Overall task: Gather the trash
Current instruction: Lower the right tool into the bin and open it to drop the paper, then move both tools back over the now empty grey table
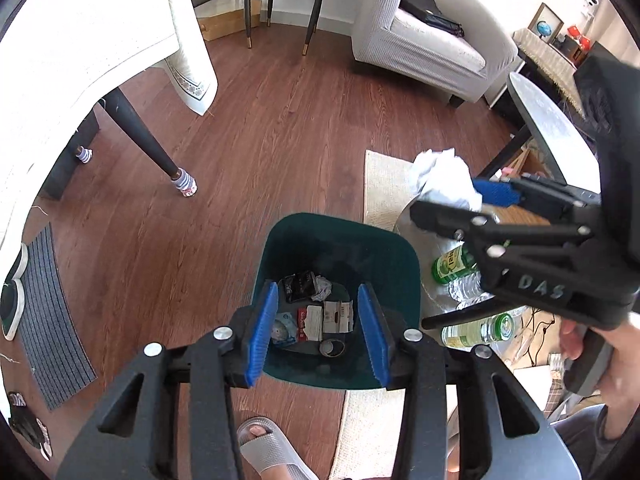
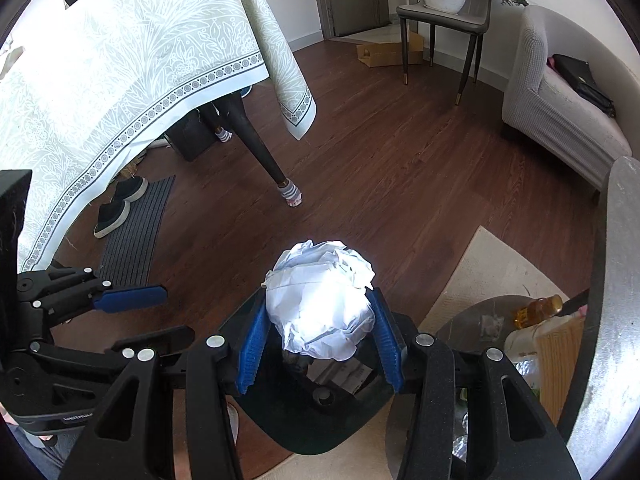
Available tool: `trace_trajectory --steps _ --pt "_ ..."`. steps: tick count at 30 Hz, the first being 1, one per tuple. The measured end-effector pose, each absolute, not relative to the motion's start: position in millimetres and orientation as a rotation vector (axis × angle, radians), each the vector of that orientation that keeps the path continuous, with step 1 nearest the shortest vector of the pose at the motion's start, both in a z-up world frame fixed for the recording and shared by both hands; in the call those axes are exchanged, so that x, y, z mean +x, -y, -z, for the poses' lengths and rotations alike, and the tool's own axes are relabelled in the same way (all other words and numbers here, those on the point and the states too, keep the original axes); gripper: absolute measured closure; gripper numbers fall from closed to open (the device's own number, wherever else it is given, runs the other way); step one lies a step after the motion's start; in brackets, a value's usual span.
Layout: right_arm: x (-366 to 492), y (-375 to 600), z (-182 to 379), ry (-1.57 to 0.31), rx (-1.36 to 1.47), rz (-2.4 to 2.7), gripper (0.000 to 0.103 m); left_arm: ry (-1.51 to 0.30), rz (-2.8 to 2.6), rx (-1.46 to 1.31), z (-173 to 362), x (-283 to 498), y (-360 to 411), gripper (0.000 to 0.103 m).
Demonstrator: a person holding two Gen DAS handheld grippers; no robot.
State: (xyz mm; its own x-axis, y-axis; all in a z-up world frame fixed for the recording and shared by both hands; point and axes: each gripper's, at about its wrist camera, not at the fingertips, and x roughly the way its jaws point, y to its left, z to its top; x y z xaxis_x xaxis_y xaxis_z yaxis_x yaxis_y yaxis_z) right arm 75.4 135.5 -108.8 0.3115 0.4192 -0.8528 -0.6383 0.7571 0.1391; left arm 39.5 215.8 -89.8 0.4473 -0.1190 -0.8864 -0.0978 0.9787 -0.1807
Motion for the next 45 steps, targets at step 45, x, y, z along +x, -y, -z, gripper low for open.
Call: trace_trajectory --steps 45 --pt "12.1 -123.0 109.9 -1.020 -0.442 -0.730 0.042 -0.767 0.013 -0.218 -24.2 30.0 -207.4 0.075"
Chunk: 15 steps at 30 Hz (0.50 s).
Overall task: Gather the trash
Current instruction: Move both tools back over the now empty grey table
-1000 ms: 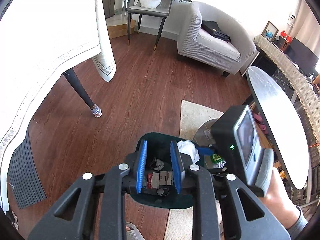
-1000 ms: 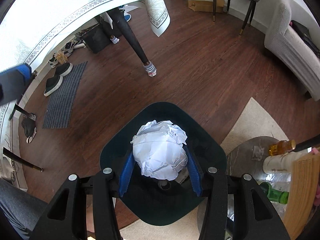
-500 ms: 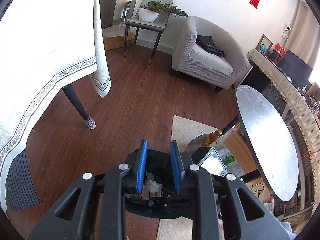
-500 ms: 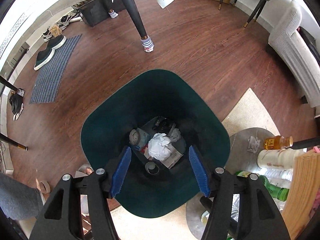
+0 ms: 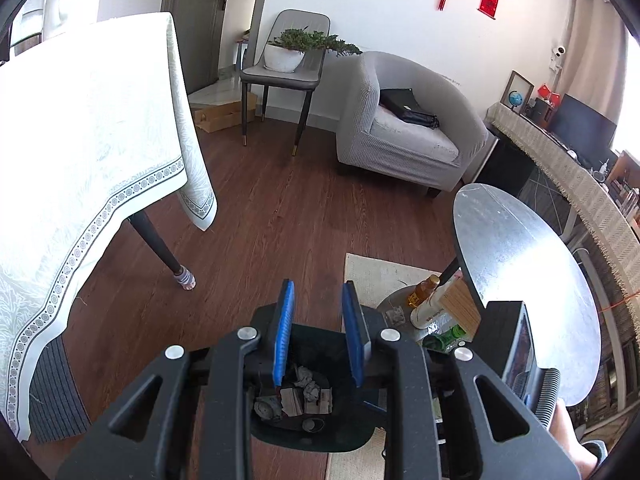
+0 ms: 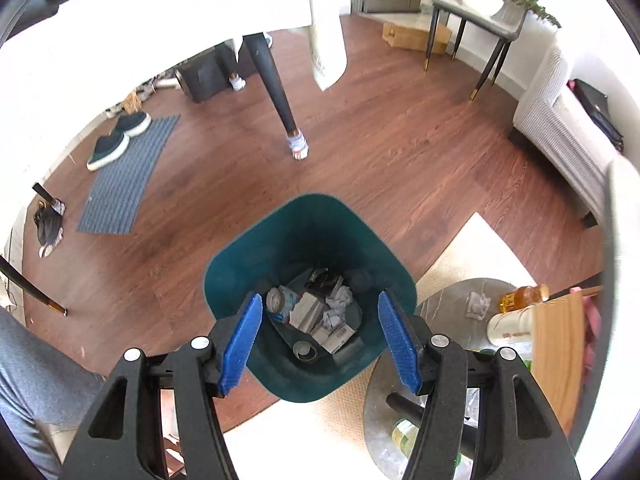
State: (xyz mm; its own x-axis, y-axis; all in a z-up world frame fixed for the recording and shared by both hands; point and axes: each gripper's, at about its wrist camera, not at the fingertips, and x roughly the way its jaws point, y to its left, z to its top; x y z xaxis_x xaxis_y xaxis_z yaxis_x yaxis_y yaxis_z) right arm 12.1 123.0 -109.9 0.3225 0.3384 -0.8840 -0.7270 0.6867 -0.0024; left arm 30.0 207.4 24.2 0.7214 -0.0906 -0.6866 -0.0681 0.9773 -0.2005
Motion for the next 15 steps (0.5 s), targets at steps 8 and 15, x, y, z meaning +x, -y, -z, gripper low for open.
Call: trace_trajectory --steps 8,15 --pt "-5.8 -82.0 45.7 -0.840 -0.364 -0.704 0.049 -0.737 0.002 -0.188 -32.3 22.5 -190.3 0.061" --pt "-10.1 -0.5 15.5 -0.745 -0.219 -0.547 0.049 -0.706 -0.043 -0.091 -20.0 4.7 -161.6 0.034"
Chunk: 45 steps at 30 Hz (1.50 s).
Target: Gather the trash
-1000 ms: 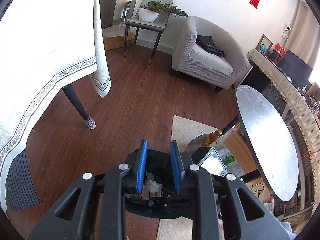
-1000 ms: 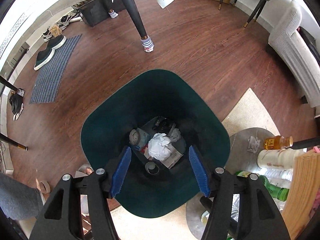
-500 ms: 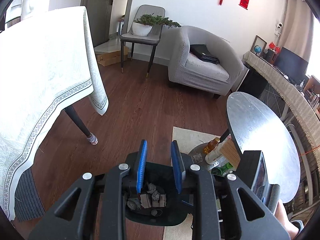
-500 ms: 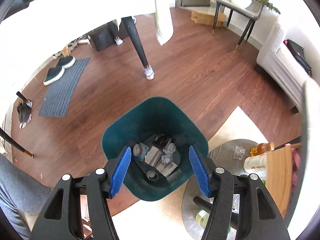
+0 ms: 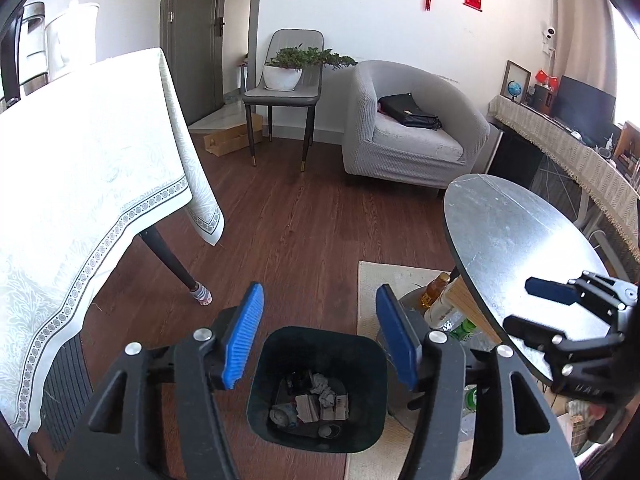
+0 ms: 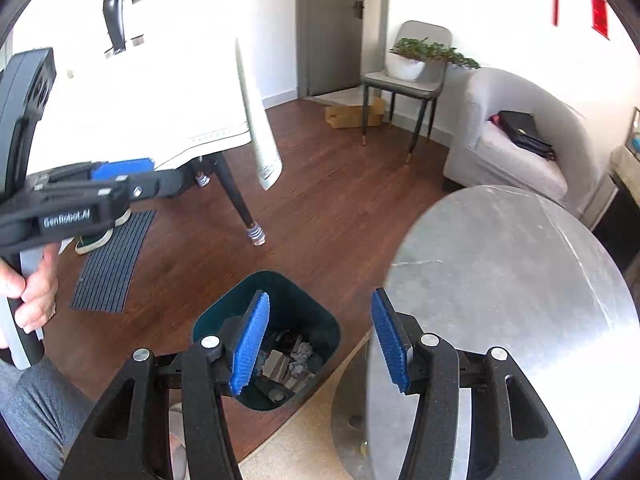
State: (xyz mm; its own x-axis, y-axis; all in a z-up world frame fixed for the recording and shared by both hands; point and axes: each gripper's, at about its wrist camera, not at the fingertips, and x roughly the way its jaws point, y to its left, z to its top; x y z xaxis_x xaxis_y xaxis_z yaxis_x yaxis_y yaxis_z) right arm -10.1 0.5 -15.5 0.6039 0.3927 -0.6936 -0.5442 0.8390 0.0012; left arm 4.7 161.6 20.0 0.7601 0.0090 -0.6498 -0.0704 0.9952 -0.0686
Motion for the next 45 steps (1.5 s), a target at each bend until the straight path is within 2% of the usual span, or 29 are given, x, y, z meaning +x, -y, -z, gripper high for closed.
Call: trace_trajectory --steps 2,4,7,10,13,15,17,18,26,45 --pt "-11.2 25.9 11.6 -0.727 -0.189 -0.481 0.049 -0.711 -0.054 -0.079 -12.2 -1.5 -154.6 0.028" --pt "-14.1 50.2 11.1 -0.719 -0.181 -0.422 0.049 -0.711 -0.055 -0.080 -7.5 -5.1 -147.3 0.028" --pt "-20.7 89.5 11.5 -0.716 -0.119 -0.362 0.040 -0.684 -0.048 -0.078 -6.4 -12.9 -136.3 0.019" --pt "-32.8 120.7 9.4 -0.702 -0.084 -0.297 0.036 -0.661 -0.028 -0.077 -4.4 -25.3 -124.2 0.010" --pt "-45.5 147.0 7.4 -0.679 -0.081 -0.238 0.024 -0.663 -0.033 -0.063 -0.7 -33.4 -112.3 0.009" --pt "-55.5 158.7 5.1 -0.666 -0.058 -0.218 0.021 -0.665 -0.039 -0.066 2.4 -38.8 -107.7 0.008" --pt "-67.2 171.6 4.5 -0.644 -0.045 -0.205 0.012 -0.666 -0.030 -0.081 5.4 -42.8 -103.7 0.007" --pt "-73.1 178.2 5.6 -0.639 -0.050 -0.192 0.011 -0.669 -0.029 -0.083 8.5 -44.8 -102.0 0.006" --pt "-94.1 196.0 5.6 -0.613 -0.052 -0.184 0.006 -0.658 -0.039 -0.067 12.3 -56.2 -89.1 0.006" --pt "-94.2 177.9 8.5 -0.652 -0.097 -0.253 0.005 -0.652 -0.061 -0.004 14.8 -58.0 -72.9 0.004"
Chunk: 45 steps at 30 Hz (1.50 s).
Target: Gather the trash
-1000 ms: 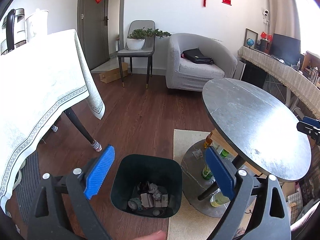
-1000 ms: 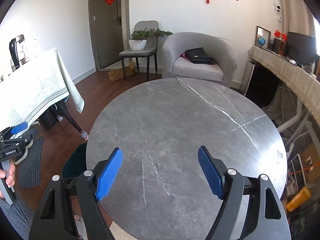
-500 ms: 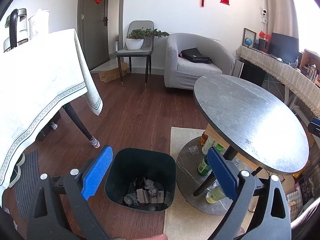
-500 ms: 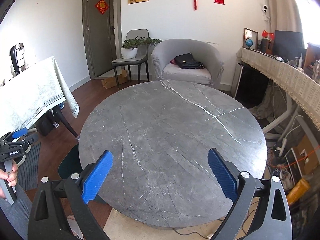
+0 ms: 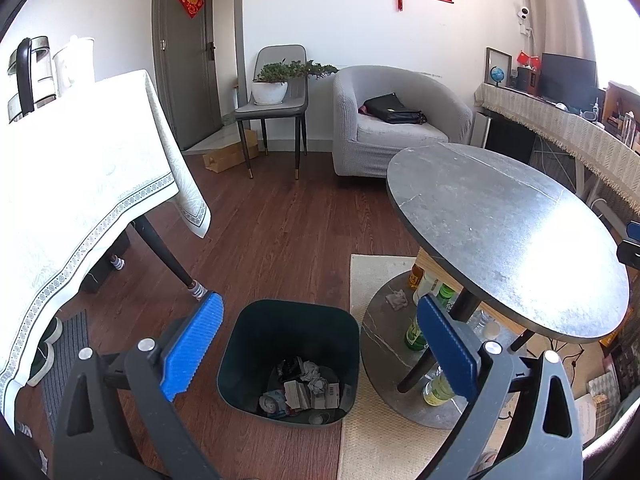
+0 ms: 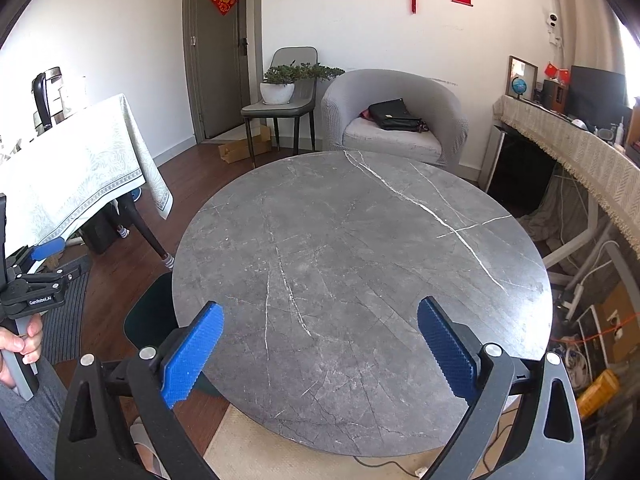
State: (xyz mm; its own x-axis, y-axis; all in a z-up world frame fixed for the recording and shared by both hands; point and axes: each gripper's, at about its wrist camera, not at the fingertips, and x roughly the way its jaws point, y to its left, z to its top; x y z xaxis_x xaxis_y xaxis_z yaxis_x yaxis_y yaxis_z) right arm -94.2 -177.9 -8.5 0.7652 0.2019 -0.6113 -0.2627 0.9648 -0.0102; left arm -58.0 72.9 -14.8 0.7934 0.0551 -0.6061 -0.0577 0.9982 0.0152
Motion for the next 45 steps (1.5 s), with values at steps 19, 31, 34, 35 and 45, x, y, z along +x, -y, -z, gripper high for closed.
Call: trace_trajectory --steps 19,31,34,35,45 --pt "-94.5 175.9 8.6 -0.653 -0.100 -0.252 0.005 -0.650 -0.049 -0.012 15.0 -57.4 -73.9 0.004" --pt "-93.4 174.7 10.2 -0.656 -0.104 -0.253 0.005 -0.651 -0.043 -0.012 15.4 -57.3 -72.4 0.004" --pt "-93.3 174.1 11.2 -0.658 -0.106 -0.254 0.005 -0.651 -0.044 -0.012 15.5 -57.3 -72.3 0.004" --pt "-93.3 173.9 11.0 -0.657 -0.106 -0.254 0.005 -0.651 -0.044 -0.013 15.4 -57.3 -72.3 0.004" --pt "-93.0 172.7 12.1 -0.657 -0.107 -0.253 0.004 -0.650 -0.047 -0.013 14.3 -57.9 -71.3 0.004"
